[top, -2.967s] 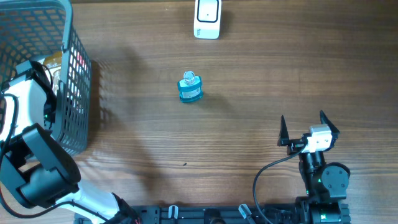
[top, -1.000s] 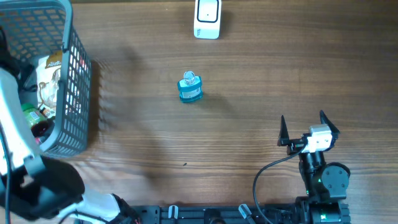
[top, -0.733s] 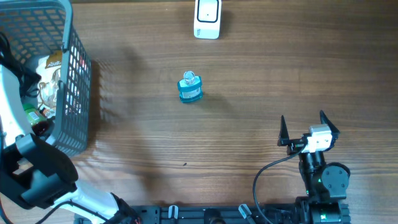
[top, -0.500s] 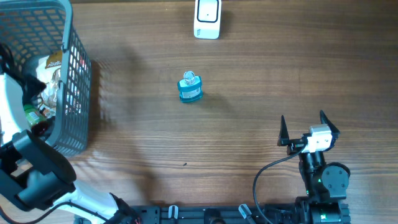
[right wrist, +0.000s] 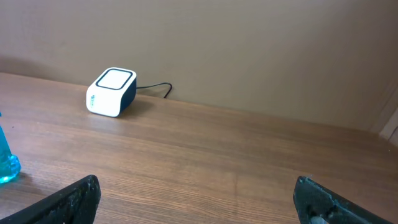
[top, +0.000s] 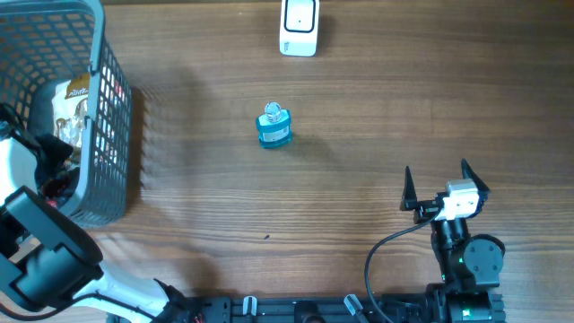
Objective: Scan the item barcode
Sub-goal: 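Grasp the green-lidded jar inside the basket with the left gripper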
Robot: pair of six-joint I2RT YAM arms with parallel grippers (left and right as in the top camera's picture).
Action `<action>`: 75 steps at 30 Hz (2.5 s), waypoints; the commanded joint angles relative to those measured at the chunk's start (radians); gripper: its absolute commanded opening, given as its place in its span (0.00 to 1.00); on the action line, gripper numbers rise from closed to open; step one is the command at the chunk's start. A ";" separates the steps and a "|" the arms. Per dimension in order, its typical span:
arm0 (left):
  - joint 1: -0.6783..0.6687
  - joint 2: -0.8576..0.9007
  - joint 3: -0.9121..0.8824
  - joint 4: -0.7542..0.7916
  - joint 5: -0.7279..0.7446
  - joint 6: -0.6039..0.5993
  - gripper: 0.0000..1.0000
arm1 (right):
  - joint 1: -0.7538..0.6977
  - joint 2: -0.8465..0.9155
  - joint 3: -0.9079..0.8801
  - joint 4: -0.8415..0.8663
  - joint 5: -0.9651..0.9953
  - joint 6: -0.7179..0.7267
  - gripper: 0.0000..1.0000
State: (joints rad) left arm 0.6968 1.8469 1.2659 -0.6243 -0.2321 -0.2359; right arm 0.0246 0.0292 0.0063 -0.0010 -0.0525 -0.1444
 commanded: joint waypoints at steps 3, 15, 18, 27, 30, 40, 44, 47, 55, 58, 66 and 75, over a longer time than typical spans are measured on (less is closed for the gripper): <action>0.005 0.002 -0.053 0.042 0.023 0.016 1.00 | 0.001 0.000 -0.001 0.003 -0.016 -0.013 1.00; 0.007 0.008 -0.056 0.076 0.023 0.016 0.96 | 0.001 0.000 -0.001 0.003 -0.016 -0.013 1.00; 0.006 0.018 -0.056 0.086 0.023 0.015 0.99 | 0.001 0.000 -0.001 0.002 -0.016 -0.013 1.00; 0.006 0.066 -0.056 0.105 0.023 0.015 0.92 | 0.001 0.000 -0.001 0.002 -0.016 -0.013 1.00; 0.006 0.066 -0.056 0.106 0.023 0.015 0.82 | 0.001 0.000 -0.001 0.002 -0.016 -0.013 1.00; 0.006 0.066 -0.056 0.093 0.023 0.015 0.70 | 0.001 0.000 -0.001 0.002 -0.016 -0.013 1.00; 0.005 0.049 -0.055 0.074 0.037 0.011 0.70 | 0.001 0.000 -0.001 0.002 -0.016 -0.013 1.00; 0.006 0.013 -0.054 0.060 0.051 -0.008 0.70 | 0.001 0.000 -0.001 0.002 -0.016 -0.013 1.00; 0.006 -0.185 -0.054 0.042 0.079 -0.007 0.63 | 0.001 0.000 -0.001 0.002 -0.016 -0.013 1.00; 0.006 -0.217 -0.054 0.043 0.079 -0.007 0.74 | 0.001 0.000 -0.001 0.002 -0.016 -0.012 1.00; 0.006 -0.105 -0.056 0.056 0.079 -0.007 1.00 | 0.001 0.000 -0.001 0.002 -0.016 -0.013 1.00; 0.007 0.000 -0.056 0.125 0.071 -0.006 1.00 | 0.001 0.000 -0.001 0.002 -0.016 -0.013 1.00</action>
State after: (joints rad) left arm 0.6971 1.8030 1.2160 -0.5190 -0.1585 -0.2451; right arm 0.0246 0.0292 0.0063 -0.0010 -0.0521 -0.1448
